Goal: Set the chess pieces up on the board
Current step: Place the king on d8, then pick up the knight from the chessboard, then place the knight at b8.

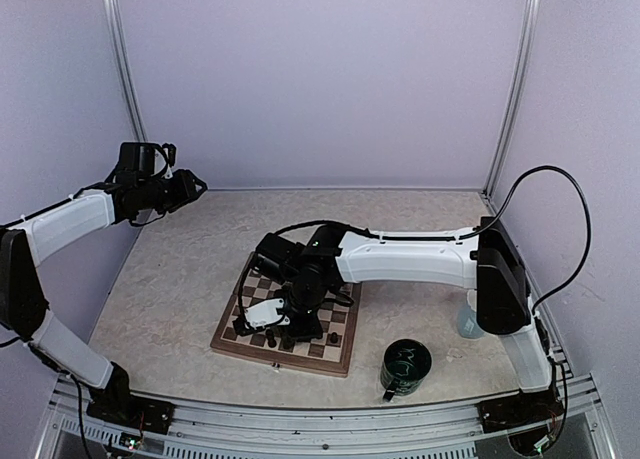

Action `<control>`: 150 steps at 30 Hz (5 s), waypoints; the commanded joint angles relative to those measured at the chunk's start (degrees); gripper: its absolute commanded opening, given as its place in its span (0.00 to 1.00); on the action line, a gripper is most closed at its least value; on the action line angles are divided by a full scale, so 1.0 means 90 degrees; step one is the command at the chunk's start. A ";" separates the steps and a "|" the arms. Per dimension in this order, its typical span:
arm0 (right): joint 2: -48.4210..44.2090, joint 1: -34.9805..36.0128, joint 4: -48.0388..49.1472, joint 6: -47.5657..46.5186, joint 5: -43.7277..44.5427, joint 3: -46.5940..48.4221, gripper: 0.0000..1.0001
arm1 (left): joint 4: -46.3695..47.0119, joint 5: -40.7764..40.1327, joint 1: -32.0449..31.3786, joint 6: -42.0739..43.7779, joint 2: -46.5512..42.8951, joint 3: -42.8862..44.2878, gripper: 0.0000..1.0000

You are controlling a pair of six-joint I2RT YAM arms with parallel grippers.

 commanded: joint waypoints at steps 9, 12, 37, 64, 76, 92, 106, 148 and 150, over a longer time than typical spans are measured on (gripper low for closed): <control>0.0124 -0.0047 0.0034 0.0015 -0.0014 0.0131 0.19 | 0.0132 0.0150 -0.0009 0.0040 -0.0167 -0.0058 0.47; 0.0090 -0.0047 0.0016 0.0002 -0.0014 0.0119 0.23 | 0.0130 0.0161 -0.0009 0.0040 -0.0159 -0.0060 0.47; -0.4616 -0.3740 0.2798 0.0426 -0.2715 -0.4445 0.34 | -0.2371 -0.0557 -0.3129 0.1702 0.0755 0.1009 0.41; -0.4812 -0.3983 0.3634 0.0306 -0.2590 -0.5618 0.35 | -0.4067 -0.1679 -0.4990 0.1007 0.3132 0.2392 0.35; -0.4784 -0.3983 0.3642 0.0279 -0.2531 -0.5644 0.35 | -0.3837 -0.1597 -0.4987 0.0928 0.3156 0.2409 0.17; -0.4678 -0.3983 0.3633 0.0236 -0.2497 -0.5660 0.35 | -0.3725 -0.1365 -0.5030 0.0877 0.2124 0.2415 0.05; -0.4618 -0.3983 0.3639 0.0208 -0.2430 -0.5662 0.35 | -0.4359 -0.0939 -0.6153 0.1299 0.1910 0.1925 0.04; -0.4629 -0.3983 0.3601 0.0159 -0.2389 -0.5675 0.35 | -0.4140 -0.1643 -0.6535 0.1641 0.2953 0.1980 0.09; -0.4628 -0.3983 0.3598 0.0158 -0.2389 -0.5674 0.35 | -0.4138 -0.1652 -0.6534 0.1651 0.2972 0.2012 0.09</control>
